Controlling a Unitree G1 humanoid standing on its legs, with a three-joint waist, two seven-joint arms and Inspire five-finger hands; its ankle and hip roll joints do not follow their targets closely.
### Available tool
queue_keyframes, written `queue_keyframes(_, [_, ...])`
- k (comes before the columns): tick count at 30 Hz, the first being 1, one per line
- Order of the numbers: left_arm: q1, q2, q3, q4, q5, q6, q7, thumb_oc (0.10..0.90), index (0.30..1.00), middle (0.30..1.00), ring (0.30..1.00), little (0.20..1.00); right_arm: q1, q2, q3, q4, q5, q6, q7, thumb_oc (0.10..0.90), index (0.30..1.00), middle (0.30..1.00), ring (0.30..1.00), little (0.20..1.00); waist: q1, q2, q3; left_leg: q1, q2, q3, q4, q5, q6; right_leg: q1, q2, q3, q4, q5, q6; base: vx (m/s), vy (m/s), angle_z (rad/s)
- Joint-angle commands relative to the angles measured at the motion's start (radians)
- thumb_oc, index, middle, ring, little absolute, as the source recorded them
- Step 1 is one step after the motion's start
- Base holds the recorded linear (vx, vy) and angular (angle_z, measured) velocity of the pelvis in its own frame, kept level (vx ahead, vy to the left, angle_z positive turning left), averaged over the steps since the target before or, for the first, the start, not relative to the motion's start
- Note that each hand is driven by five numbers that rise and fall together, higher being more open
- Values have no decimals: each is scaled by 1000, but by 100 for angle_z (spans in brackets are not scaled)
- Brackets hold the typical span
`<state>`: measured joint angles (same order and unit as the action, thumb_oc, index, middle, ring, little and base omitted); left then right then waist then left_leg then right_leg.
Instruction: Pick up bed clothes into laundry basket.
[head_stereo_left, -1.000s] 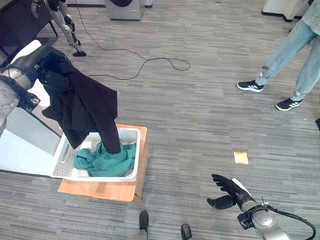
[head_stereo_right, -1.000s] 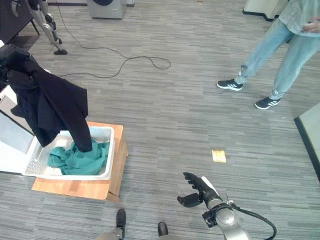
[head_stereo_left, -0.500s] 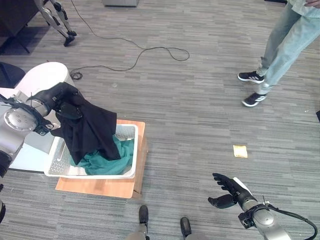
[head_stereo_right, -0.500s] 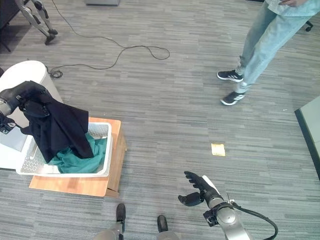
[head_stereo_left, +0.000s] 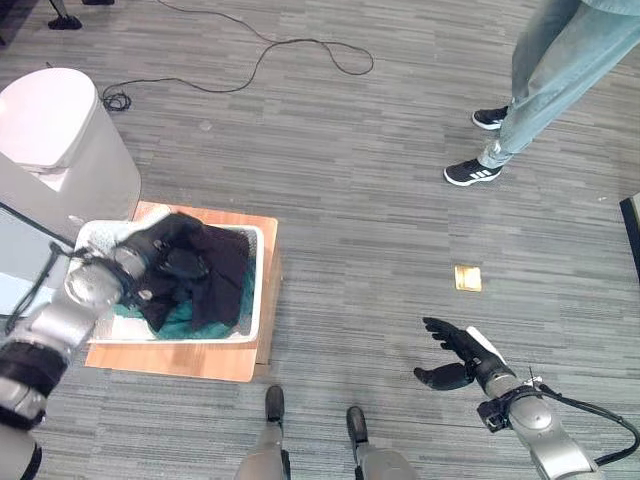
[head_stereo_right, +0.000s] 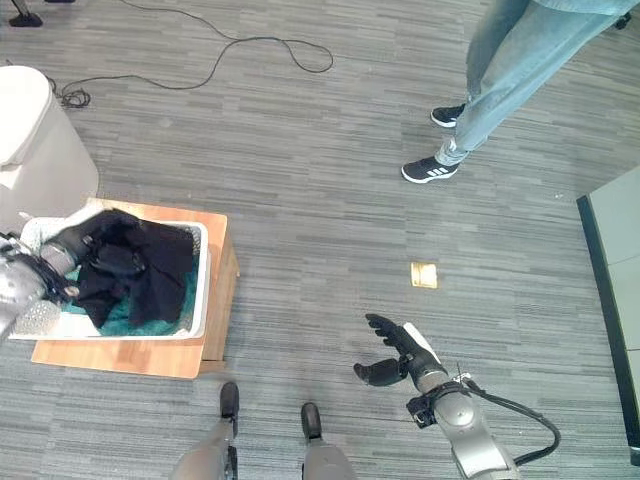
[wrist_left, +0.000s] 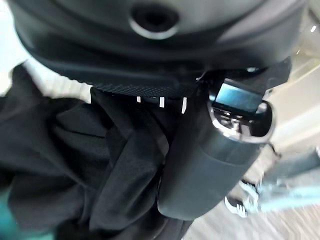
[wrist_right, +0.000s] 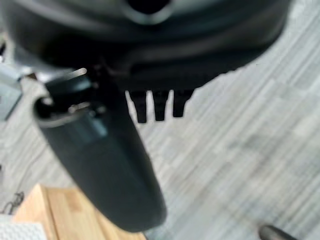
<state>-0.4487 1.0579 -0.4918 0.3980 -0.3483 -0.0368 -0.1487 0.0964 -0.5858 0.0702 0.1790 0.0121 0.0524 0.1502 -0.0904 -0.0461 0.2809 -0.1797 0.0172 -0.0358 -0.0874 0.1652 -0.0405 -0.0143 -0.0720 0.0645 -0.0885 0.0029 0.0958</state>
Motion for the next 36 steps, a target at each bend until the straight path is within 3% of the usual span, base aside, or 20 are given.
queue_keyframes(1, [2,-60,146,20,35,-41,16,400,300,300,300,300,22,-111,-51,-110,1,-35,2,800,900,900,900,900,12,21,-62,44,-17,10,0,-103,21,-61,38,32,1,38,44,0,0,0])
queue_keyframes(12, [-30,-172,158,89,83,-35,37,400,300,300,300,300,-1,-116,-20,-124,-24,-37,16,800,900,900,900,900,12,-2,-64,38,-10,7,0,-106,21,-64,46,35,1,32,38,1,-4,-3])
queue_keyframes(24, [-253,-121,89,147,258,-6,104,400,300,300,300,300,10,-108,-10,-142,-36,-20,35,800,900,900,900,900,1,-4,-61,38,-10,4,0,-110,22,-68,49,37,1,32,38,0,0,0])
queue_keyframes(30, [-239,-133,107,168,263,-3,107,400,300,300,300,300,23,-111,-26,-153,-30,-19,43,800,900,900,900,900,-3,-8,-61,35,-9,12,0,-112,22,-75,50,43,1,35,40,2,1,-3])
queue_keyframes(31, [-232,-134,108,165,268,0,104,518,476,476,476,476,24,-112,-30,-150,-32,-17,42,800,900,900,900,900,-3,-8,-60,34,-9,11,0,-113,23,-75,50,43,1,35,40,0,0,0])
queue_keyframes(32, [-229,-134,103,153,280,2,105,800,900,900,900,900,20,-112,-28,-144,-34,-14,40,800,900,900,900,900,-1,-9,-59,33,-9,10,0,-113,23,-77,51,44,1,35,39,0,0,0])
queue_keyframes(36, [-220,-110,92,127,306,8,88,800,900,900,900,900,15,-110,-27,-152,-32,-12,42,800,900,900,900,900,3,-8,-56,31,-10,10,0,-113,23,-79,52,42,1,33,38,0,0,0])
